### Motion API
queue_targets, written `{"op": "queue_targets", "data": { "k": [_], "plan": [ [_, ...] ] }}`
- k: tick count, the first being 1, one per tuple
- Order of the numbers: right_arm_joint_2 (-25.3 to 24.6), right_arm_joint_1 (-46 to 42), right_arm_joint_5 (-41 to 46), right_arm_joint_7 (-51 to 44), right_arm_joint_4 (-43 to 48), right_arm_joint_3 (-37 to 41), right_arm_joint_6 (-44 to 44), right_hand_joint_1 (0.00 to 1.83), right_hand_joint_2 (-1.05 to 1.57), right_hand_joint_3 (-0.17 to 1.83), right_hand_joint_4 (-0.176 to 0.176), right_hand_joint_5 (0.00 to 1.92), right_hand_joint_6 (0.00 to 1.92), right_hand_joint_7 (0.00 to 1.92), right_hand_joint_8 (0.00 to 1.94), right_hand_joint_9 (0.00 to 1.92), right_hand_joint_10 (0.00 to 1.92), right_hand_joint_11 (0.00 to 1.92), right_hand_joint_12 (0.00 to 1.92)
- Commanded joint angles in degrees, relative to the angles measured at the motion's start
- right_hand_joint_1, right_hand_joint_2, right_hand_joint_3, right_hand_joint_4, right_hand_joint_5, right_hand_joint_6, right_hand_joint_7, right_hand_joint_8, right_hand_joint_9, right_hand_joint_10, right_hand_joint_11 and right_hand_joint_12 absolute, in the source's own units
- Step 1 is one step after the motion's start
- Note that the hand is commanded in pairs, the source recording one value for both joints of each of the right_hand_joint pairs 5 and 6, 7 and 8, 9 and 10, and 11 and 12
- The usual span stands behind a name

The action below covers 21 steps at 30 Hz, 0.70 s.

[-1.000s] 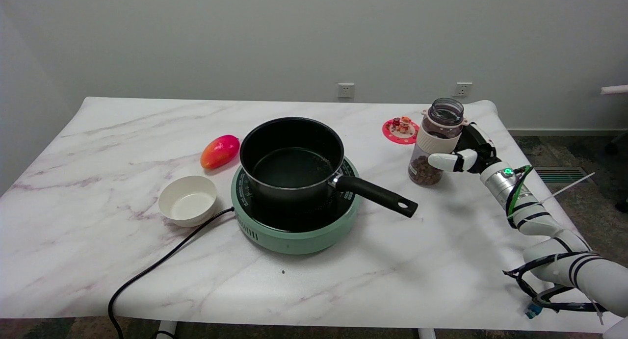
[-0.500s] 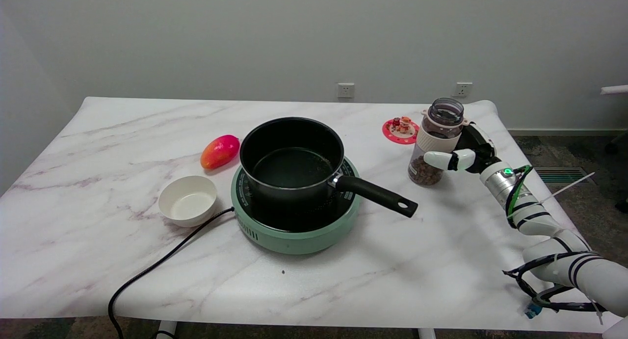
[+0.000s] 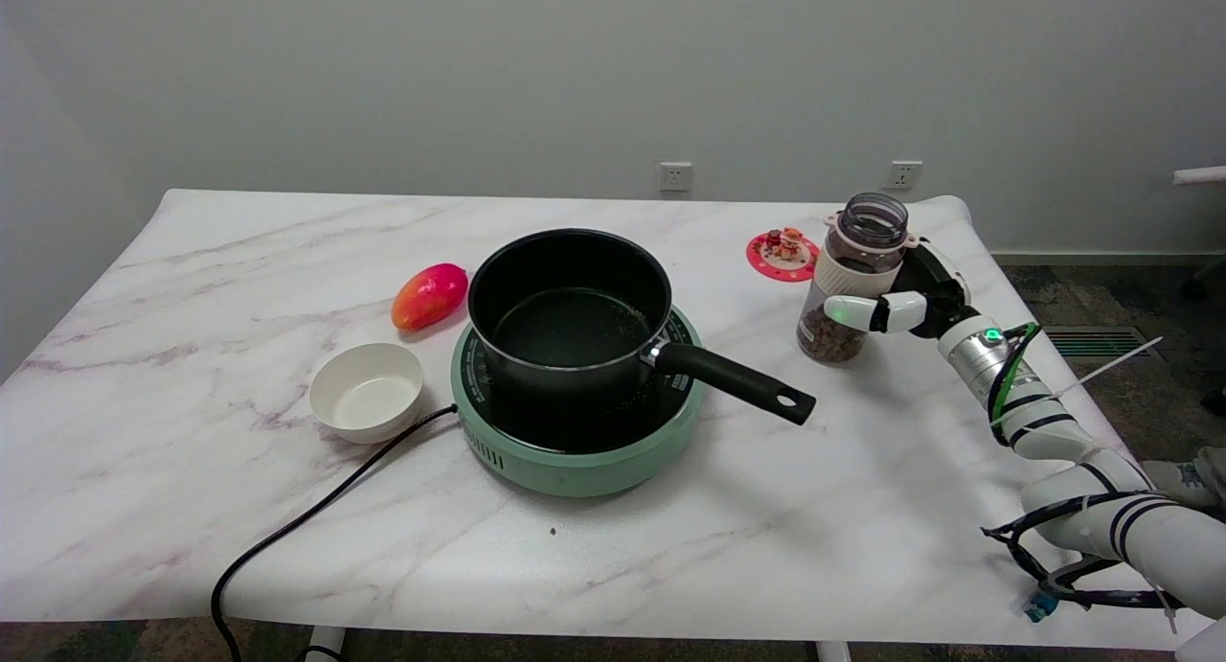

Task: Pick up the bottle.

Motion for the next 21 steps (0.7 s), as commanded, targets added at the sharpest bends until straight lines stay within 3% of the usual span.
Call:
{"op": "queue_targets", "data": {
  "k": [1,9,21],
  "plan": [
    [0.0,0.01,0.0,0.31,-0.19,0.1,-0.34,1.53,0.02,0.8,0.0,0.46,0.46,0.94,0.94,0.89,0.89,0.5,0.5],
    [0.08,0.01,0.13,0.31,-0.19,0.18,-0.66,1.54,0.02,1.1,0.0,0.73,0.73,1.25,1.25,1.04,1.04,0.65,0.65],
    [0.08,0.07,0.48,0.07,0.13,0.18,-1.48,1.55,-0.01,1.21,0.0,0.79,0.79,1.22,1.22,1.05,1.05,0.65,0.65]
  ]
}}
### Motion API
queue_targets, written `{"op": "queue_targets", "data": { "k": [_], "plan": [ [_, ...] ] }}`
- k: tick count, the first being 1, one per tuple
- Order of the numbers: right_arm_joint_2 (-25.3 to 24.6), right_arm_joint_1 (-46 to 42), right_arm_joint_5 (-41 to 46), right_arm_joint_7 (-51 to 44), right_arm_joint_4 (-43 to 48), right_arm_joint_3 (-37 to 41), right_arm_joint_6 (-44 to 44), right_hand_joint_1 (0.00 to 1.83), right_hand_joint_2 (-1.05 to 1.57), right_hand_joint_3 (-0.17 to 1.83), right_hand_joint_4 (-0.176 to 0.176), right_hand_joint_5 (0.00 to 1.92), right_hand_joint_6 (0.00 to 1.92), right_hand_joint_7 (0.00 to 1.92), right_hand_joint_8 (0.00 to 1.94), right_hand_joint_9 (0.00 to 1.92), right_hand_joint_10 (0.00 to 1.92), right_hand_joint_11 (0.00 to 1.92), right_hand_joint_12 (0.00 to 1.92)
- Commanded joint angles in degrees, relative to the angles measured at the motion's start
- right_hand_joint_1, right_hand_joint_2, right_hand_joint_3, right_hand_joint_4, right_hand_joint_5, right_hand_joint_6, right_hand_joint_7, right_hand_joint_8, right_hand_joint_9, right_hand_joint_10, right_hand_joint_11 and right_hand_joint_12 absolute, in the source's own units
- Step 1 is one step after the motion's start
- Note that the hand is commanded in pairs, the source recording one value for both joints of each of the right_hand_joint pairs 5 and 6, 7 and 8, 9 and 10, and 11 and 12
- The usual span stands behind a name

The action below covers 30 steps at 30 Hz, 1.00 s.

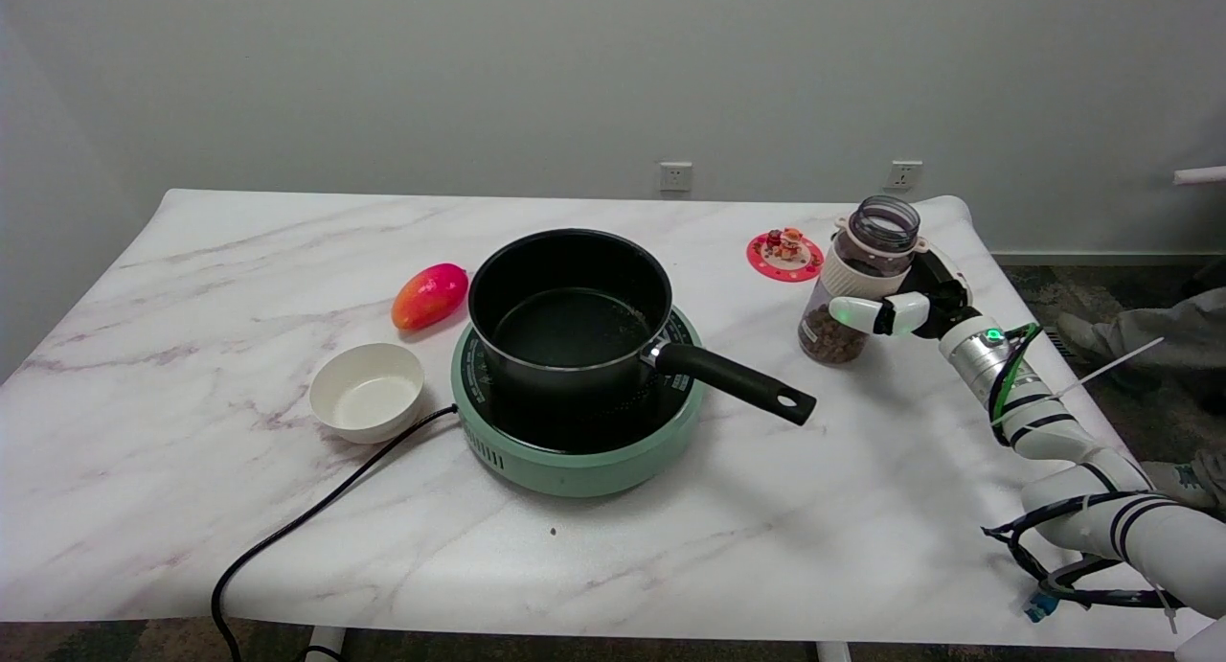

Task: Pick up the bottle.

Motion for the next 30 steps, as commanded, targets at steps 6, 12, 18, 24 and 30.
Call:
{"op": "queue_targets", "data": {
  "k": [6,12,18,24,30],
  "plan": [
    [0.08,0.37,0.33,-0.12,0.25,0.52,-0.96,1.55,-0.02,1.28,0.0,0.85,0.85,1.18,1.18,1.06,1.06,0.68,0.68],
    [0.08,0.39,0.33,0.14,0.33,0.94,-0.74,1.54,0.01,1.35,0.0,1.0,1.0,1.25,1.25,1.12,1.12,0.82,0.82],
    [0.08,0.23,0.33,0.22,0.33,0.94,-0.64,1.55,0.07,1.35,0.0,1.13,1.13,1.32,1.32,1.19,1.19,0.93,0.93],
    [0.08,0.45,0.03,0.22,0.39,0.94,-0.86,1.55,0.13,1.31,0.0,1.24,1.24,1.4,1.4,1.26,1.26,1.01,1.01],
    [0.2,0.63,-0.01,0.22,0.86,0.94,-0.5,1.55,0.22,1.2,0.0,1.36,1.36,1.46,1.46,1.29,1.29,1.05,1.05]
  ]
}}
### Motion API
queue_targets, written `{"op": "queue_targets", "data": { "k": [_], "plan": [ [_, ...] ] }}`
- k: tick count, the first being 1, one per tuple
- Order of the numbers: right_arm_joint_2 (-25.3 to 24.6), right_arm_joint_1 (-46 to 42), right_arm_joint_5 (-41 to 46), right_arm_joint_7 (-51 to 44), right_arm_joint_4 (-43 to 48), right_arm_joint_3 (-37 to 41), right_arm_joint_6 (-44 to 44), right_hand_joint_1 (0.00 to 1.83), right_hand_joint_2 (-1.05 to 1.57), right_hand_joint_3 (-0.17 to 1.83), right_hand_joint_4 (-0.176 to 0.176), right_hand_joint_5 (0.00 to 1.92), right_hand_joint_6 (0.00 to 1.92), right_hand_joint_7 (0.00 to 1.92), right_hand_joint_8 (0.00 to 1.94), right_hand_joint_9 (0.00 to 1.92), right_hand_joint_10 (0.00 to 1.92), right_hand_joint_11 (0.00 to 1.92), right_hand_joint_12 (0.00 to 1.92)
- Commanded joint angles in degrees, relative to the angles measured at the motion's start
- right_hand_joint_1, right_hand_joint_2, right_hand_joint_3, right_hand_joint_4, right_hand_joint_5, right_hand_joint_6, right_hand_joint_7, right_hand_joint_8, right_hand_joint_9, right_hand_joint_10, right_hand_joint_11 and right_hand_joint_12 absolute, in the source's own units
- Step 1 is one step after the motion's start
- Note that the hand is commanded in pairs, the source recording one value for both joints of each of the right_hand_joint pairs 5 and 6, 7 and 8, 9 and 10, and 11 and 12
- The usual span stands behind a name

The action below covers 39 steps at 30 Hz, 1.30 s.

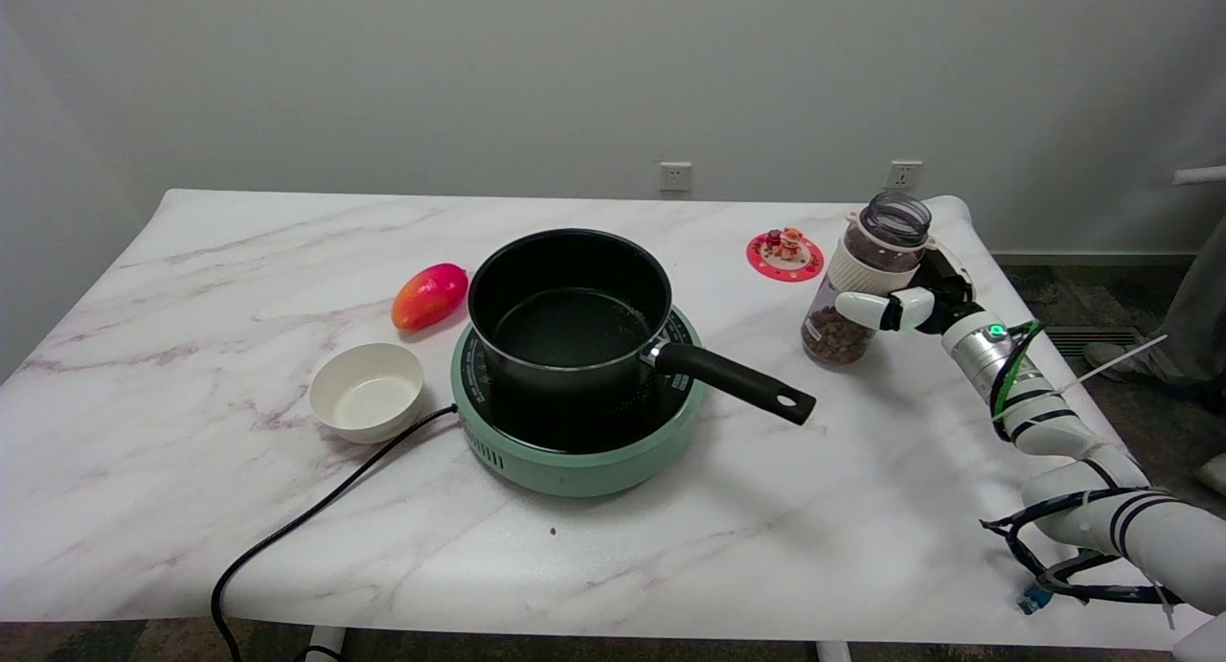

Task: Pick up the bottle.

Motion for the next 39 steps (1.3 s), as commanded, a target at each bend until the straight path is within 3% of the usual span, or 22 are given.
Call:
{"op": "queue_targets", "data": {
  "k": [1,9,20,39],
  "plan": [
    [0.23,0.32,-0.22,0.11,0.86,0.19,0.27,1.55,0.23,1.18,0.0,1.37,1.37,1.46,1.46,1.29,1.29,1.05,1.05],
    [1.43,0.83,-0.85,-0.37,4.54,1.15,-0.21,1.55,0.35,1.1,0.0,1.46,1.46,1.51,1.51,1.32,1.32,1.08,1.08],
    [4.88,6.67,-8.32,-0.37,11.57,1.47,-1.48,1.56,0.48,1.0,0.0,1.53,1.53,1.54,1.54,1.35,1.35,1.1,1.1],
    [5.69,14.38,-22.38,0.11,29.46,-3.06,-11.97,1.57,0.48,1.02,0.0,1.52,1.52,1.53,1.53,1.36,1.36,1.09,1.09]
  ]
}}
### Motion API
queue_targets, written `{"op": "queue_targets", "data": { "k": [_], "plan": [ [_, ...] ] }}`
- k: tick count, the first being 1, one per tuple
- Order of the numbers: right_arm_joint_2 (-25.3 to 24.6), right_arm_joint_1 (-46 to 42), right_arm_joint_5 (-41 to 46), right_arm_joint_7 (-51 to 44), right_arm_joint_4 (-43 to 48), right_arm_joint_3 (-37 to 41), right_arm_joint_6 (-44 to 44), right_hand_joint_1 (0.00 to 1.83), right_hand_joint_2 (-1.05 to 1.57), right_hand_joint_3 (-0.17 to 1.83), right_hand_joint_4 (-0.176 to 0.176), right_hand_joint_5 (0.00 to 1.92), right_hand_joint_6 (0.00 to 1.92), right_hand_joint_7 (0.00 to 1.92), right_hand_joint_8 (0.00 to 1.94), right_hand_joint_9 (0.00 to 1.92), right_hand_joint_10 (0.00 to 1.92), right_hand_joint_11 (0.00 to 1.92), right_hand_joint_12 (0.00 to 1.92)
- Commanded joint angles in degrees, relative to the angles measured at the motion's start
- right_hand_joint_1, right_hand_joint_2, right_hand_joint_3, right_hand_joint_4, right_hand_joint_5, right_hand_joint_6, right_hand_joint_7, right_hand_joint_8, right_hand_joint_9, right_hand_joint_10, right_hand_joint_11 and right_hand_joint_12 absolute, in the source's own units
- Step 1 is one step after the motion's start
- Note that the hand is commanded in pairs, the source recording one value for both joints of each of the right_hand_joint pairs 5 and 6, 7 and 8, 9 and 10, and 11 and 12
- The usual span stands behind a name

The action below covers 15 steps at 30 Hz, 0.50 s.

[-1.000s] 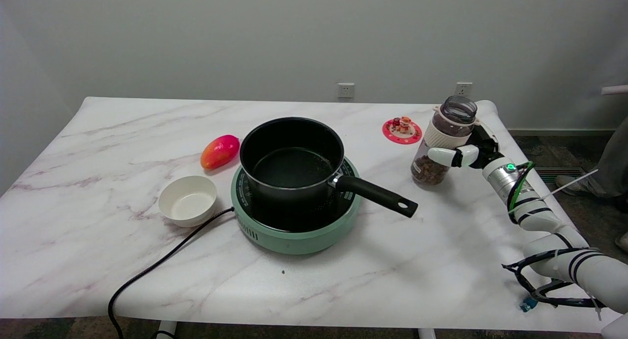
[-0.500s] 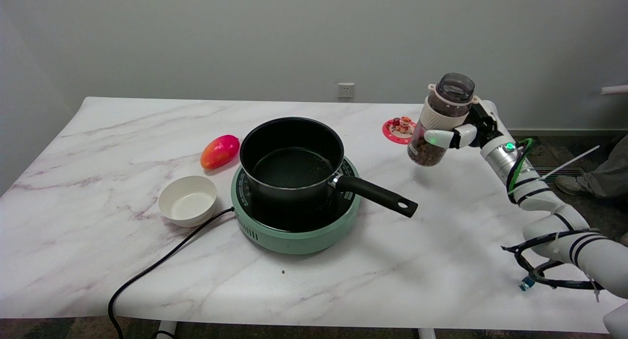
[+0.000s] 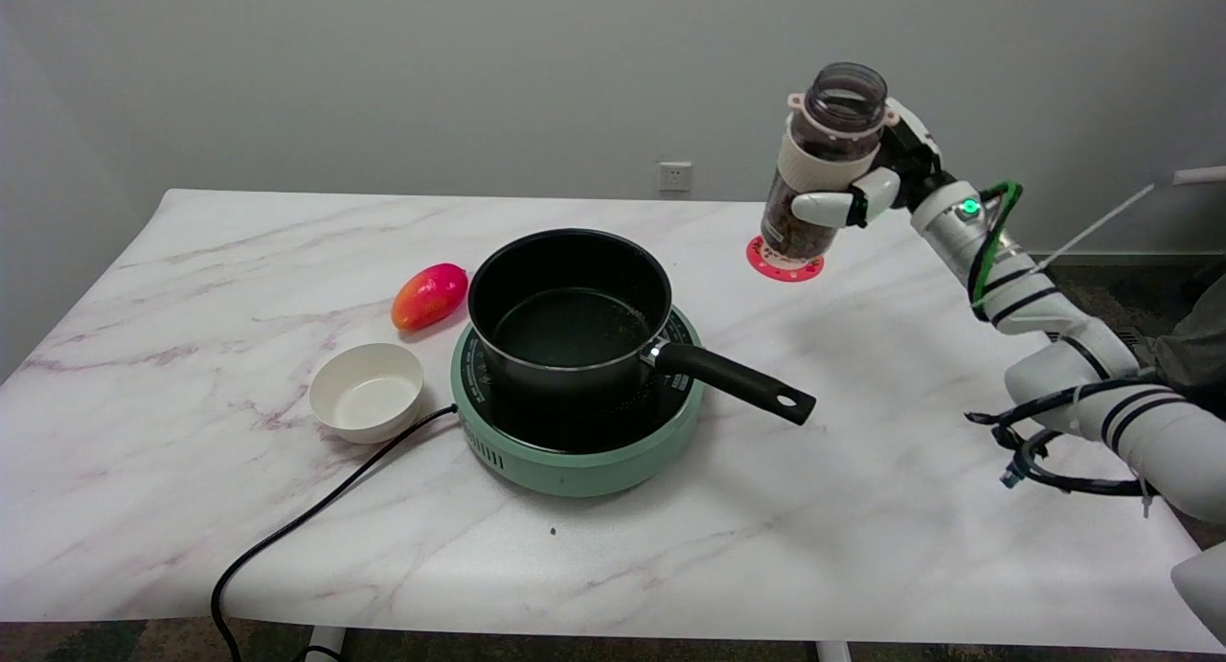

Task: Pick up the bottle.

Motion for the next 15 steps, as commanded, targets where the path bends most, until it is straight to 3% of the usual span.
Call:
{"op": "queue_targets", "data": {
  "k": [1,15],
  "plan": [
    [1.16,6.02,-12.41,0.28,15.15,-3.9,-8.84,1.57,0.48,1.02,0.0,1.52,1.52,1.53,1.53,1.36,1.36,1.09,1.09],
    [3.97,4.19,-29.65,-0.12,28.57,-4.82,-20.91,1.58,0.4,1.11,0.0,1.48,1.48,1.51,1.51,1.35,1.35,1.07,1.07]
  ]
}}
